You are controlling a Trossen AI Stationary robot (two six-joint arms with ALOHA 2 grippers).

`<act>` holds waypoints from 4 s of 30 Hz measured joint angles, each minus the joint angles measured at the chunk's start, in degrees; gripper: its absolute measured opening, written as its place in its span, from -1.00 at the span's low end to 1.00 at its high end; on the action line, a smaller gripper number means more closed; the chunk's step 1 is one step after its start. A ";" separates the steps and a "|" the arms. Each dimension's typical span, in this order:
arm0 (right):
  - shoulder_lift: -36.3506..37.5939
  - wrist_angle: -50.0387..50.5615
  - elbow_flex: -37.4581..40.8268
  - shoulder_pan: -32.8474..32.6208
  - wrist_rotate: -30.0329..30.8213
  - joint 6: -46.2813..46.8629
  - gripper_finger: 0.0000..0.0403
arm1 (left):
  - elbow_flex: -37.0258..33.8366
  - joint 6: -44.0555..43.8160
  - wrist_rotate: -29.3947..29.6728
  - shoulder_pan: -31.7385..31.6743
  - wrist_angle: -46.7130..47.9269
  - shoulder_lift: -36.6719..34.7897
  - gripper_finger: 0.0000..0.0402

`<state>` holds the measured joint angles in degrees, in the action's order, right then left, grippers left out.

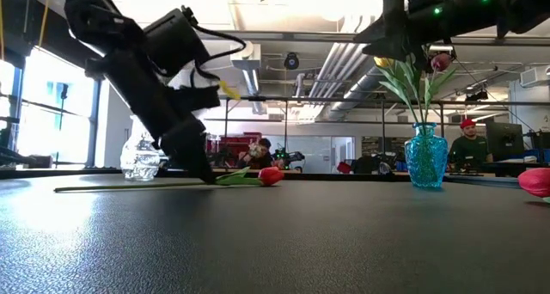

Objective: Sort flowers into vase by color
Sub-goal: Put the left red flower into the transparent vase

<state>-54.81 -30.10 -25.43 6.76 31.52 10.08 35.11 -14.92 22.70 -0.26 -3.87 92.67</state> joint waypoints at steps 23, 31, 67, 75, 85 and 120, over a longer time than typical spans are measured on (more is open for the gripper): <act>0.00 -13.87 0.00 0.00 -0.23 -8.48 -0.15 | 0.09 -2.58 -2.52 -2.68 -3.26 3.58 -0.97; 0.00 -16.89 0.00 0.14 -0.24 -10.48 -0.15 | -0.16 -6.46 -0.73 -2.64 -3.07 -2.35 -0.99; 0.02 -19.18 0.00 1.51 -3.72 -10.10 -0.15 | -28.60 42.78 10.25 -8.21 -72.47 -39.98 -1.00; 0.02 -19.82 0.00 1.51 -3.96 -10.09 -0.15 | -29.88 48.45 8.16 -15.29 -81.45 -39.97 -1.00; 0.00 -20.38 0.00 1.51 -5.39 -10.09 -0.15 | -29.76 44.02 0.14 -26.60 -86.03 -39.95 -1.00; 0.00 -20.40 0.00 1.51 -5.39 -9.96 -0.15 | -27.12 27.41 -19.65 -44.85 -86.09 -28.45 -1.00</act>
<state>-54.81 -50.50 -25.43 8.27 26.13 0.12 7.99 12.49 3.05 -45.11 -89.95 64.22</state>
